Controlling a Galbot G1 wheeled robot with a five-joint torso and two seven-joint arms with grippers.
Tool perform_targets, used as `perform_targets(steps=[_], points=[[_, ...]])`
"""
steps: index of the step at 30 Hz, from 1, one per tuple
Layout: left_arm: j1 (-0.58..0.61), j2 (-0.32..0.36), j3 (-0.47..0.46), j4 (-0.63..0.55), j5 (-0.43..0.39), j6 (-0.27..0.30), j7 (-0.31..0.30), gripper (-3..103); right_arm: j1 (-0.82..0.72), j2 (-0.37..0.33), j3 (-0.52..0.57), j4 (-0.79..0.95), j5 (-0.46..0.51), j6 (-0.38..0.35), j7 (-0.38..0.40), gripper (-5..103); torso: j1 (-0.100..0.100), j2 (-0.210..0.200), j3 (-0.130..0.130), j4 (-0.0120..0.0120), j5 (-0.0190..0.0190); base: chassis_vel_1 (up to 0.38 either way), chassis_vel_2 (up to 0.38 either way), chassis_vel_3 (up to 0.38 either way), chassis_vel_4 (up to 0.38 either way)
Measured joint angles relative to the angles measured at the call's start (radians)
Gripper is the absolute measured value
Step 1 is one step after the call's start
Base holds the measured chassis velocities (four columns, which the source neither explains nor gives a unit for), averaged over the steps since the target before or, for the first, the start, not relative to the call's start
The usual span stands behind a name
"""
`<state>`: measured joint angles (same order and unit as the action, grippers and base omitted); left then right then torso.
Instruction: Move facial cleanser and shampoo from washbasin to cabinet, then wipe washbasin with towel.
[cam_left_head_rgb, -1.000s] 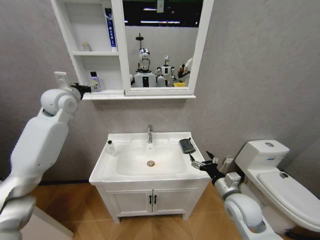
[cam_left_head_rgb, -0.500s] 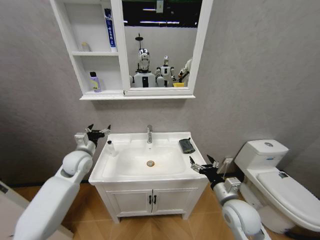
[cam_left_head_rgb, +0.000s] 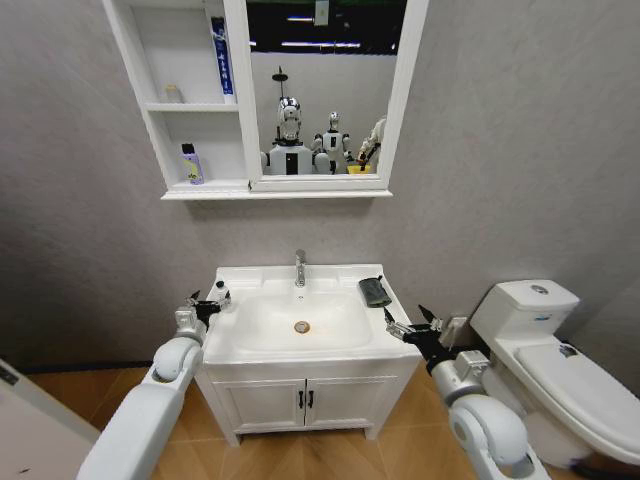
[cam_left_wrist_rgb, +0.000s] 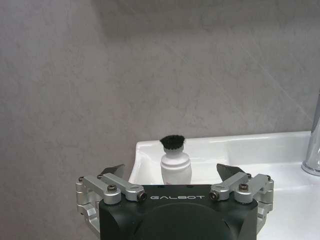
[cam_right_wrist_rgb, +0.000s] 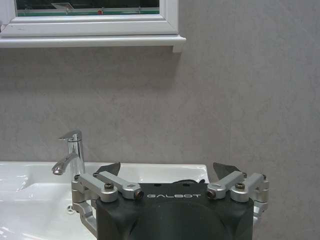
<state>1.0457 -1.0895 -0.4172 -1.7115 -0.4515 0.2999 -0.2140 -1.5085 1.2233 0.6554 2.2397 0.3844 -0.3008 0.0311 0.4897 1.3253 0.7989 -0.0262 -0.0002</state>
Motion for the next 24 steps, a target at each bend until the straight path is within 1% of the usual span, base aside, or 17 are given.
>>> perform_targets(steps=[5, 9, 13, 22, 23, 24], points=[[-0.001, -0.008, 0.007, 0.031, 0.013, -0.007, 0.012, 100, 0.002, 0.001, 0.000, -0.003, 0.000, 0.001, 0.000, 100, 0.000, 0.000, 0.000, 0.0001, 0.0000, 0.000, 0.000, 0.000, 0.000], [-0.038, -0.022, 0.022, 0.078, 0.036, -0.014, 0.012, 100, 0.006, 0.000, -0.001, -0.005, 0.001, 0.003, -0.001, 100, 0.000, 0.000, 0.000, 0.0000, 0.0000, 0.000, 0.000, 0.000, 0.000], [-0.065, -0.033, 0.031, 0.100, 0.040, -0.014, 0.012, 100, 0.005, -0.003, 0.004, -0.005, 0.006, 0.006, -0.001, 100, 0.000, 0.000, 0.000, 0.0000, -0.0001, 0.000, 0.000, 0.000, 0.000], [-0.118, -0.061, 0.055, 0.167, 0.068, 0.005, 0.015, 100, 0.002, -0.012, 0.017, -0.015, 0.012, 0.018, -0.001, 100, 0.000, 0.000, 0.000, 0.0000, -0.0001, 0.000, 0.000, 0.000, 0.000], [-0.125, -0.064, 0.056, 0.175, 0.071, 0.005, 0.016, 103, 0.002, -0.012, 0.017, -0.017, 0.012, 0.020, -0.001, 100, 0.000, 0.000, 0.000, 0.0000, -0.0001, 0.000, 0.000, 0.000, 0.000], [-0.128, -0.066, 0.056, 0.179, 0.073, 0.005, 0.016, 103, 0.002, -0.012, 0.017, -0.018, 0.012, 0.020, -0.001, 100, 0.000, 0.000, 0.000, 0.0000, -0.0001, 0.000, 0.000, 0.000, 0.000]])
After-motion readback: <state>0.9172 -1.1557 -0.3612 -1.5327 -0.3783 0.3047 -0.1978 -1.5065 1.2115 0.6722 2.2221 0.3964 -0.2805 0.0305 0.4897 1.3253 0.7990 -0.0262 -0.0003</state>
